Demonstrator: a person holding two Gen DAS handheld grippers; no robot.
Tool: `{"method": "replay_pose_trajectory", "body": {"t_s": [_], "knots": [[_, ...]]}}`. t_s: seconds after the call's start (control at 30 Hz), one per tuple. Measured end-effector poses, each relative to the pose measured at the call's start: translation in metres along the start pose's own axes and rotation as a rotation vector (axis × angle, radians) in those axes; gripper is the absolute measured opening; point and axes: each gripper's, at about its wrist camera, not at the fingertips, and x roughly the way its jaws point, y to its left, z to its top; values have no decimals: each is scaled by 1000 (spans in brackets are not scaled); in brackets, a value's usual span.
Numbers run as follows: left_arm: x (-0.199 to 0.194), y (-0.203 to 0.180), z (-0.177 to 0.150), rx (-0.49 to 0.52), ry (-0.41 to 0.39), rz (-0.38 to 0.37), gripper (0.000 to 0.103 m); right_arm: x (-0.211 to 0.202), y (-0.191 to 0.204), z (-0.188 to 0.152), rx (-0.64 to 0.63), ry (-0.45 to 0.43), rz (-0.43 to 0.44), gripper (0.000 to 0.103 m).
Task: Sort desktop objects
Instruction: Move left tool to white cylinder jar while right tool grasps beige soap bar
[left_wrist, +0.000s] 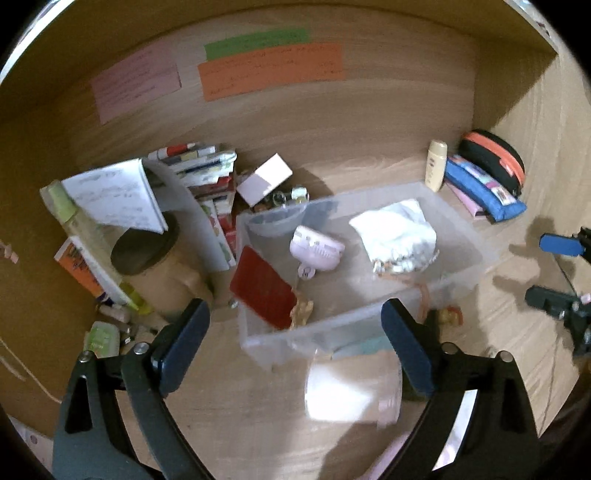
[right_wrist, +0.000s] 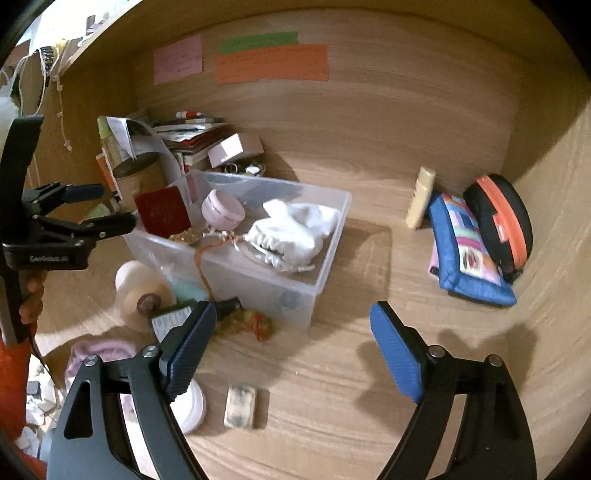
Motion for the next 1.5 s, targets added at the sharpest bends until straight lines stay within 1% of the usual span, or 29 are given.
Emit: {"method": "replay_pose_trajectory", "body": {"t_s": [0.1,0.13,0.17,0.23,0.33,0.47,0.53,0.7,0.8,0.93,1.0,1.03,1.07,1.13,1.17,1.2,1.23,1.27,1.3,1.4,1.43,1.47,1.5], "knots": [[0,-1,-14,16,29,10,95,-1,-5,-11,17,21,-7,84],[1,-1,-19,16,41,2,95,0,-7,-15,23,31,-6,84],[0,-1,-23,10,47,-8,95,1,-8,-19,30,42,-3,84],[2,-1,-29,-9,73,-59,95,5,-11,-29,48,64,-1,84],[5,-4,-36,-24,98,-108,95,12,-12,-44,79,96,4,84],[12,-8,-41,-27,116,-128,95,23,-10,-61,104,148,22,84],[18,-9,-42,-35,141,-136,95,27,-8,-67,105,170,31,84],[30,-12,-45,-37,166,-142,95,25,-6,-77,122,176,41,84],[38,-12,-47,-40,178,-137,95,24,-1,-80,104,169,56,84],[43,-11,-50,-44,165,-142,95,26,7,-79,63,150,30,82],[42,-11,-51,-44,152,-145,94,28,10,-78,52,150,36,82],[42,-10,-51,-48,146,-150,94,30,12,-77,45,151,35,78],[42,-10,-52,-52,144,-154,93,33,14,-77,38,155,35,71],[44,-7,-51,-73,142,-167,91,38,17,-76,29,168,40,63],[44,-7,-51,-80,144,-175,88,40,18,-76,26,171,41,61],[46,-6,-51,-83,153,-185,83,42,20,-75,22,171,33,61],[48,-6,-51,-83,163,-193,76,43,22,-75,19,173,31,59],[50,-6,-51,-82,168,-199,72,43,23,-74,14,173,36,53],[53,-6,-52,-78,176,-205,67,43,24,-74,11,173,43,50],[55,-5,-55,-90,169,-214,66,44,27,-73,7,177,21,36],[55,-3,-56,-98,164,-218,66,44,29,-73,0,177,15,26],[55,-3,-56,-102,161,-215,66,44,32,-73,-12,179,3,22],[55,-2,-56,-104,160,-213,66,44,32,-72,-11,181,-2,22]]}}
